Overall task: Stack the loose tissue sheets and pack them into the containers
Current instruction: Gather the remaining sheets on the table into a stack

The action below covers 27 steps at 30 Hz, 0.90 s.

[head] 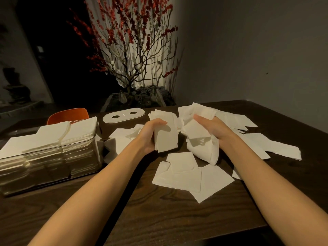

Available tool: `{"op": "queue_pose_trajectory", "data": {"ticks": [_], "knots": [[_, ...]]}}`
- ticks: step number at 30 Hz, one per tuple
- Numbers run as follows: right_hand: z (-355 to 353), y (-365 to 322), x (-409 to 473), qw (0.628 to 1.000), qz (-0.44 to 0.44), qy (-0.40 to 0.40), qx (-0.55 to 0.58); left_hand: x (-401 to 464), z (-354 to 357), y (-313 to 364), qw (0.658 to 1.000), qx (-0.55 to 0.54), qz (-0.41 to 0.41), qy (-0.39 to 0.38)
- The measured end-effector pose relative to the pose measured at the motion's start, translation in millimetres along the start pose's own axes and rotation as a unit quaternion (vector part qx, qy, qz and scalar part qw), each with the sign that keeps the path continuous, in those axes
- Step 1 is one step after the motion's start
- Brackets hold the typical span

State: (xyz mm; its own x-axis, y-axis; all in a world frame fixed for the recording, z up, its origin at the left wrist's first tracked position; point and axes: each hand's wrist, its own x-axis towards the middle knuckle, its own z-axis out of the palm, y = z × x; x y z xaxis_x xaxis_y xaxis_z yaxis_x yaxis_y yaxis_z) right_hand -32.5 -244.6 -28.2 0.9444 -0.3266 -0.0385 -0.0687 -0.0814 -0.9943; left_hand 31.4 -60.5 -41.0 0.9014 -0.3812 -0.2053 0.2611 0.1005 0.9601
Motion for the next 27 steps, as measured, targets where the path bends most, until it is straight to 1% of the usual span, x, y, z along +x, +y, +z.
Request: {"op": "queue_pose_trajectory", "data": {"ticks": [3, 9, 13, 20, 22, 27], "knots": [[5.5, 0.8, -2.3, 1.0, 0.006, -0.03, -0.007, -1.8, 4.7, -0.3, 1.0, 0.027, 0.008, 0.007], [17.8, 5.1, -2.4, 0.997, 0.02, -0.072, -0.025, 1.1, 10.2, -3.3, 1.0, -0.008, 0.009, 0.006], [19.1, 6.0, -1.3, 0.997, 0.013, -0.076, -0.013, 3.1, 10.7, -5.1, 1.0, -0.004, 0.014, 0.02], [20.2, 10.0, 2.1, 0.996, -0.006, -0.082, -0.019, 3.3, 14.6, -5.6, 1.0, -0.01, 0.005, -0.017], [21.2, 11.3, 4.3, 0.997, -0.006, -0.071, -0.022, 0.9, 15.4, -4.7, 0.999, -0.035, -0.003, -0.034], [18.9, 12.9, 9.4, 0.999, 0.009, -0.042, -0.01, -3.5, 14.2, -1.4, 0.976, -0.191, -0.043, -0.096]]}}
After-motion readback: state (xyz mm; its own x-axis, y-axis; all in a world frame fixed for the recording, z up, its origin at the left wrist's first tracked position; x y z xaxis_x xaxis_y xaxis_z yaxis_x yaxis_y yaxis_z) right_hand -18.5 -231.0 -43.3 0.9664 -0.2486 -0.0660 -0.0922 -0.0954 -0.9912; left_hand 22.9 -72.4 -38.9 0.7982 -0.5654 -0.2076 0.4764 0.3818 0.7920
